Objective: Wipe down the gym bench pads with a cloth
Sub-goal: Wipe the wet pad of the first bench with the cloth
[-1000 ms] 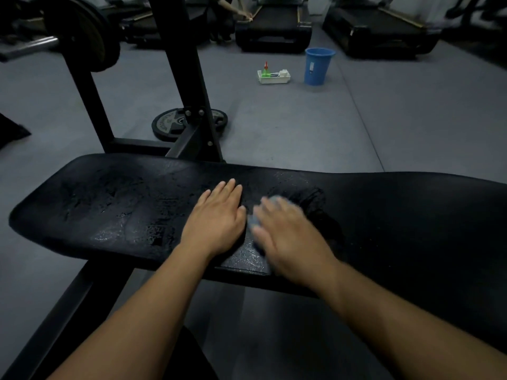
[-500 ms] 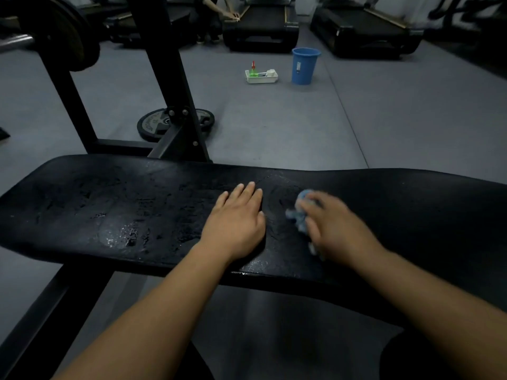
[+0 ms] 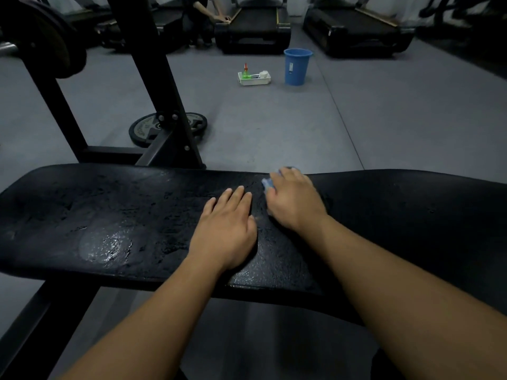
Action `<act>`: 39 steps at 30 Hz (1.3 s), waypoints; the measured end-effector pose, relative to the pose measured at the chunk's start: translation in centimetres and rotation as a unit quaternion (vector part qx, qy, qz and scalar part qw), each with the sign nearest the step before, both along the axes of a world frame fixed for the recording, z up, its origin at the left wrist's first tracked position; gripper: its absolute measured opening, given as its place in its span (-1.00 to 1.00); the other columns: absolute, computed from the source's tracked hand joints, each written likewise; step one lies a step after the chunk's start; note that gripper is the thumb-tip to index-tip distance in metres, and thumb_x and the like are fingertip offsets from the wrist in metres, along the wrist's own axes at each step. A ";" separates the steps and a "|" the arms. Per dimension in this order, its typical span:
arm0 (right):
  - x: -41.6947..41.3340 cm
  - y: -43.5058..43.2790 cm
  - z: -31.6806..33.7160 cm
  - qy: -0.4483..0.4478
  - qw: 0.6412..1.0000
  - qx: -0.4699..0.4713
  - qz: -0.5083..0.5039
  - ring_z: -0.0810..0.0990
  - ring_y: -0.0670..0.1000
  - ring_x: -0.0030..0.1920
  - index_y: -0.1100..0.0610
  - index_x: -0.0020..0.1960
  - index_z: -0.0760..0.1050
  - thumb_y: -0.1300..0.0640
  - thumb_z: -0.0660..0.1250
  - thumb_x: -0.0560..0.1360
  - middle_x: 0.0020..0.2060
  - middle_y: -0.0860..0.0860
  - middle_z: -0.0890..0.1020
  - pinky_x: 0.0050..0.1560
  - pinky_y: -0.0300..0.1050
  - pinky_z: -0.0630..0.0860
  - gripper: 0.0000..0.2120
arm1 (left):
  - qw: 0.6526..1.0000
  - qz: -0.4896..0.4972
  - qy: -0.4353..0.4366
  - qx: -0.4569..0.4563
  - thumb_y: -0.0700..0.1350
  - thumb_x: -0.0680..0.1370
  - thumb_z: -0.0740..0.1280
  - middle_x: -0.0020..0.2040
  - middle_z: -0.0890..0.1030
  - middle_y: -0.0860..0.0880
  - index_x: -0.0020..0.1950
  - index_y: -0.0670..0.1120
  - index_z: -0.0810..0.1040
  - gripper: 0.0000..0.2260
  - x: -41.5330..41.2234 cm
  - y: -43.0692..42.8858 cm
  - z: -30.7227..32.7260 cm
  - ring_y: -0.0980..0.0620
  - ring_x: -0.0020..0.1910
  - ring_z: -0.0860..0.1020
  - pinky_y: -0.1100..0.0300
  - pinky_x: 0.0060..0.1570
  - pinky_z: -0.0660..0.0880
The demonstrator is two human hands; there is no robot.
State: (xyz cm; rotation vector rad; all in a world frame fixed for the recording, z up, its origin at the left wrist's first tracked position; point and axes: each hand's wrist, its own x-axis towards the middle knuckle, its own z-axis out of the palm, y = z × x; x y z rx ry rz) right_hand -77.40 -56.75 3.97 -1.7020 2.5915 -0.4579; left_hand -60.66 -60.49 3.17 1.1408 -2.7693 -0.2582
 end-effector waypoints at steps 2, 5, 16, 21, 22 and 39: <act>1.6 -0.6 -0.5 0.010 0.999 -0.004 0.052 0.41 0.19 0.30 0.16 0.23 0.49 -0.04 -0.04 0.58 0.24 0.13 0.51 0.34 0.15 0.33 -0.54 | 1.000 -0.001 0.003 0.002 0.04 0.68 -0.02 0.65 0.01 0.06 0.64 0.01 0.05 -0.49 0.2 -0.1 -0.1 0.09 0.61 -0.06 0.04 0.57 -0.10; 2.3 4.9 -0.3 0.017 0.980 -0.018 0.196 0.38 0.11 0.33 0.11 0.26 0.44 -0.01 0.00 0.63 0.28 0.07 0.46 0.41 0.12 0.31 -0.64 | 1.000 -0.004 0.009 0.004 0.07 0.67 -0.08 0.65 0.01 0.07 0.64 0.02 0.05 -0.48 0.5 -0.2 -0.1 0.11 0.61 -0.06 0.07 0.57 -0.11; 4.6 14.8 -0.8 -0.008 0.984 0.014 0.175 0.28 0.10 0.49 0.04 0.45 0.35 -0.09 -0.02 0.58 0.47 0.05 0.36 0.49 0.11 0.25 -0.49 | 0.999 -0.008 -0.022 0.024 0.04 0.70 -0.01 0.65 -0.02 0.01 0.65 -0.02 0.03 -0.49 0.7 0.6 0.6 0.06 0.62 -0.08 0.05 0.58 -0.10; -2.4 12.7 -0.9 -0.001 1.000 -0.005 0.008 0.30 0.10 0.46 0.05 0.43 0.39 -0.06 0.02 0.58 0.44 0.05 0.39 0.44 0.04 0.29 -0.52 | 0.999 -0.048 -0.008 0.024 0.01 0.66 0.08 0.65 0.04 -0.04 0.63 -0.05 0.11 -0.47 -2.0 3.5 1.2 -0.01 0.61 -0.02 0.04 0.57 -0.06; -2.3 11.5 -1.0 0.004 1.000 -0.001 -0.017 0.29 0.12 0.47 0.05 0.44 0.39 -0.07 0.00 0.56 0.44 0.07 0.38 0.45 0.07 0.28 -0.49 | 0.998 -0.055 -0.006 0.021 0.01 0.65 0.08 0.65 0.05 -0.05 0.63 -0.05 0.12 -0.47 -2.9 4.3 1.0 -0.02 0.61 -0.01 0.03 0.57 -0.05; -5.1 10.1 -1.0 0.005 0.991 0.011 0.131 0.23 0.10 0.52 -0.01 0.48 0.32 -0.13 -0.06 0.60 0.50 0.03 0.32 0.50 0.11 0.21 -0.48 | 0.999 -0.036 -0.018 0.015 0.05 0.68 -0.02 0.65 0.00 -0.05 0.64 -0.06 0.04 -0.47 -7.4 4.6 0.3 -0.01 0.62 -0.06 -0.01 0.57 -0.09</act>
